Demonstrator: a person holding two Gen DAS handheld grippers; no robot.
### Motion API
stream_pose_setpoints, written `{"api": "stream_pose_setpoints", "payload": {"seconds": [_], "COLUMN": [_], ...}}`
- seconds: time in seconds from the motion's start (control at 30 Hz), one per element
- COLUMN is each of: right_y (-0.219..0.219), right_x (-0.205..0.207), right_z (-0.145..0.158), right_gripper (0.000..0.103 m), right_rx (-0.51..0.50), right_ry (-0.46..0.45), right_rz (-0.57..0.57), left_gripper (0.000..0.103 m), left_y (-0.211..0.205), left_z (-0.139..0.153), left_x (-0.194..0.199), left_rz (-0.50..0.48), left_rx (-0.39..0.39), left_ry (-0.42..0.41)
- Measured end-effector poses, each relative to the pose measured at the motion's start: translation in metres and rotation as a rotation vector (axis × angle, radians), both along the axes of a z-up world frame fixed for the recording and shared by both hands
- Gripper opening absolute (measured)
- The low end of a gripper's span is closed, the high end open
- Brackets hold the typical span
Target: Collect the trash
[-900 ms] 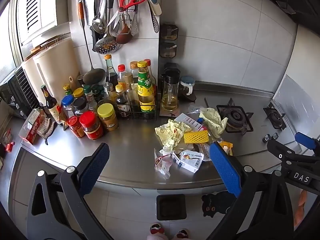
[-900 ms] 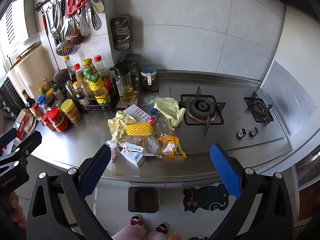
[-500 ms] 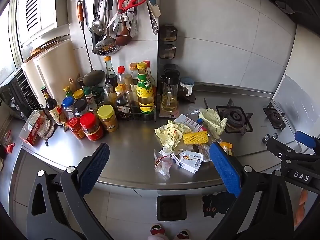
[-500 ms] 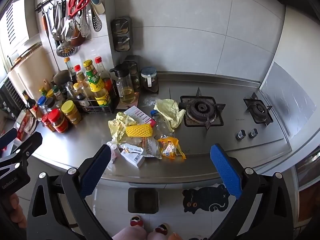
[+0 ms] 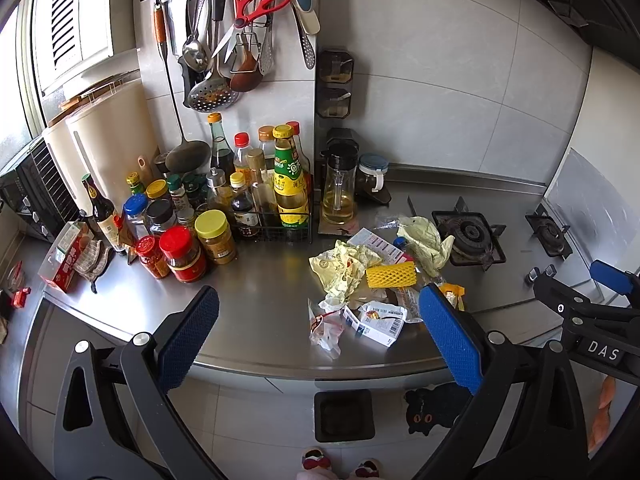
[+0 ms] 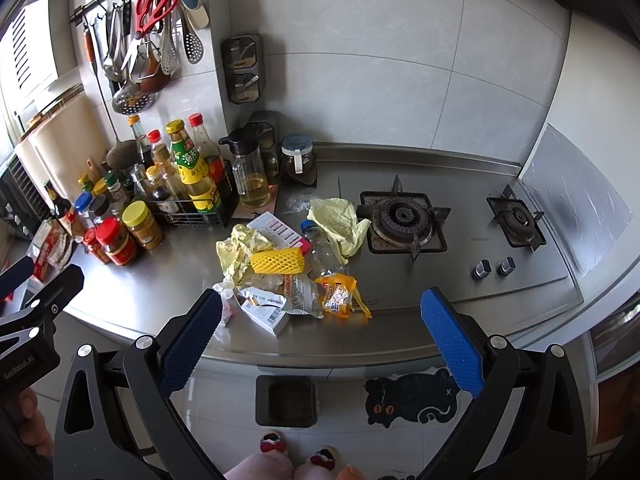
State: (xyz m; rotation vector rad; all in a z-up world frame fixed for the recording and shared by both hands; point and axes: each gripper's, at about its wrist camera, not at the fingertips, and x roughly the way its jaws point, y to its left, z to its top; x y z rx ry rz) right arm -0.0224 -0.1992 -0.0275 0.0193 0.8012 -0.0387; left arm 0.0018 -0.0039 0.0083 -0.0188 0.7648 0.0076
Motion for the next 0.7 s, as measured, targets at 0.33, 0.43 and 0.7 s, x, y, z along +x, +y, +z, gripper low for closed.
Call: {"api": "stream_pose_setpoints", "payload": {"seconds": [0.33, 0.43, 0.7], "right_y": [-0.0003, -0.0004, 0.0000], "right_x": [0.0000, -0.0002, 0.0008], "right_z": [0.0001, -0.0003, -0.0003], "right_gripper": [0.100, 0.100, 0.100], "right_rx": [0.000, -0.001, -0.001], "right_ry": [-0.001, 0.000, 0.001], "right_rz": [0.001, 0.001, 0.002], "left_gripper": [0.095, 0.095, 0.095], "left_y": [0.0010, 0.0012, 0.0013], "left_z": [-0.0017, -0.0021, -0.0031], "left_x": [-0.0023, -0.0023, -0.0029], "left_rz": [0.002, 0.004, 0.004], "left_rx": [-0.002, -0.002, -0.002], "left_ry": [-0.004, -0.004, -0.005]}}
